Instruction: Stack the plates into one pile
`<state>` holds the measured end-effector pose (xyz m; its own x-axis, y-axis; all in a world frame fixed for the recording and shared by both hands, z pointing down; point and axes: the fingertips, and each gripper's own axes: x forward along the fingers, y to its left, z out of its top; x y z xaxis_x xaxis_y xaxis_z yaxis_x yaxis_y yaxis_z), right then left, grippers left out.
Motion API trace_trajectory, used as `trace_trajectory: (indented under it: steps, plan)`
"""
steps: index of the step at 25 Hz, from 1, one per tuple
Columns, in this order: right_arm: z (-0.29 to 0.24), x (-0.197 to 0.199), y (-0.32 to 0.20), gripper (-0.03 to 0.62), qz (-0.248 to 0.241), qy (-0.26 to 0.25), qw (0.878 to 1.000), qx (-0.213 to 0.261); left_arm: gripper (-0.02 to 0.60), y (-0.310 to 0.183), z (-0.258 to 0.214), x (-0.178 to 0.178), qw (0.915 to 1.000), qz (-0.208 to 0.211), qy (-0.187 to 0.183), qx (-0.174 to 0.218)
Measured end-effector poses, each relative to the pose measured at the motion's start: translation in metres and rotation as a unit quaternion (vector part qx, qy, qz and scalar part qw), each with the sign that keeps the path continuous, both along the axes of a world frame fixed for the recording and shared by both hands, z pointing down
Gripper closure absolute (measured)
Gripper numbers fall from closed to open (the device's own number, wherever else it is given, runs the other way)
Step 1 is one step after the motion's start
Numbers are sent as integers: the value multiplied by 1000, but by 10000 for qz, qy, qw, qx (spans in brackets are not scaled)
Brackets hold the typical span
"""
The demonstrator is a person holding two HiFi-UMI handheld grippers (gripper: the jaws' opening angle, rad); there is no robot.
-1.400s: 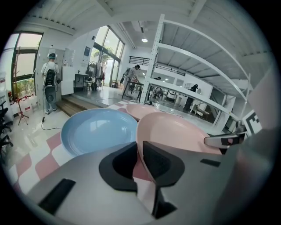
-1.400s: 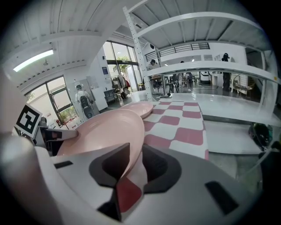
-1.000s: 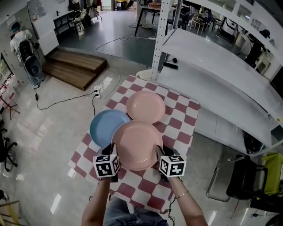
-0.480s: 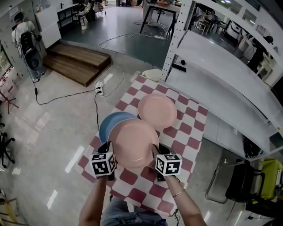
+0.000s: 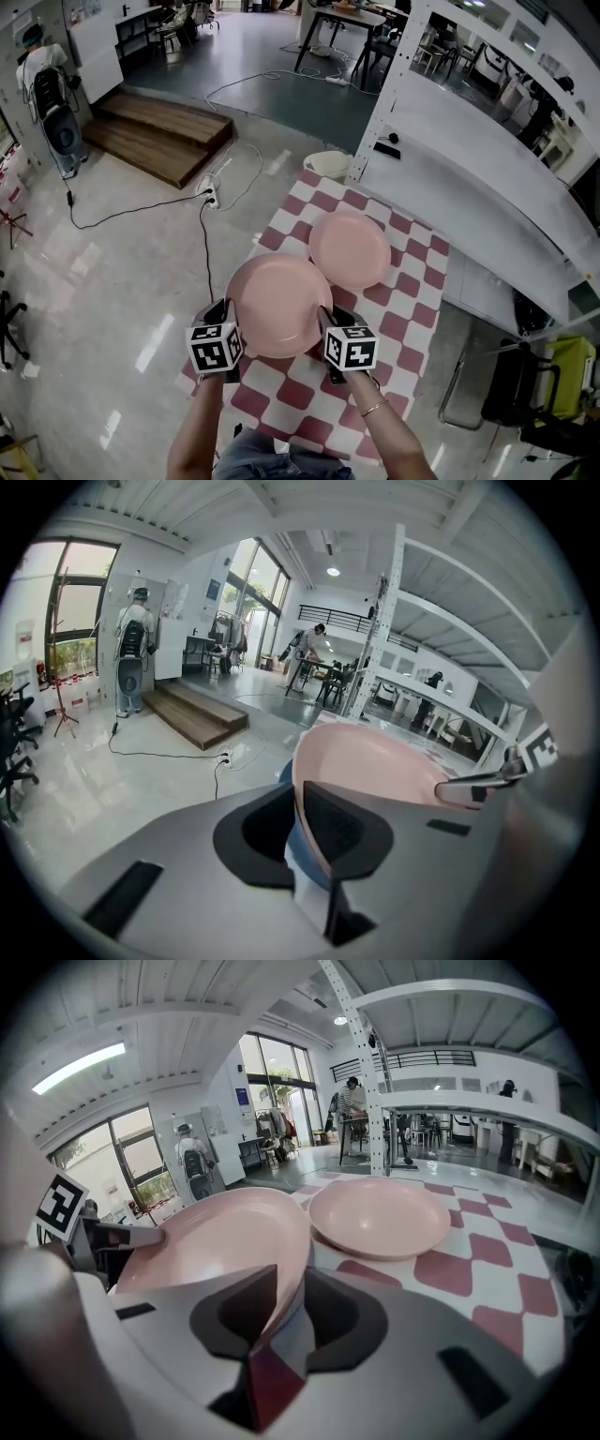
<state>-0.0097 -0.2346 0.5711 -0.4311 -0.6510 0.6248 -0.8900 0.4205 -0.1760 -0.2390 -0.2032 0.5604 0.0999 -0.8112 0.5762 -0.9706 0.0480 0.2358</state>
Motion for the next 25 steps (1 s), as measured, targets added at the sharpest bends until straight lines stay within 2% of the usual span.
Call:
trace_trajectory:
  steps: [12,16,25]
  plan:
    - [25,-11,-17,496,162,387,9990,-139,538,-32,26,-13,9991,373,-151,-159]
    - [24,-12,-16,496,182,432,9988,-163,537,-34,34,-12,9982,471,-206,-305]
    - [26,-13,-15,496,219,623,9978,-66,531,-35,38,-13,9972,573,-356,-309]
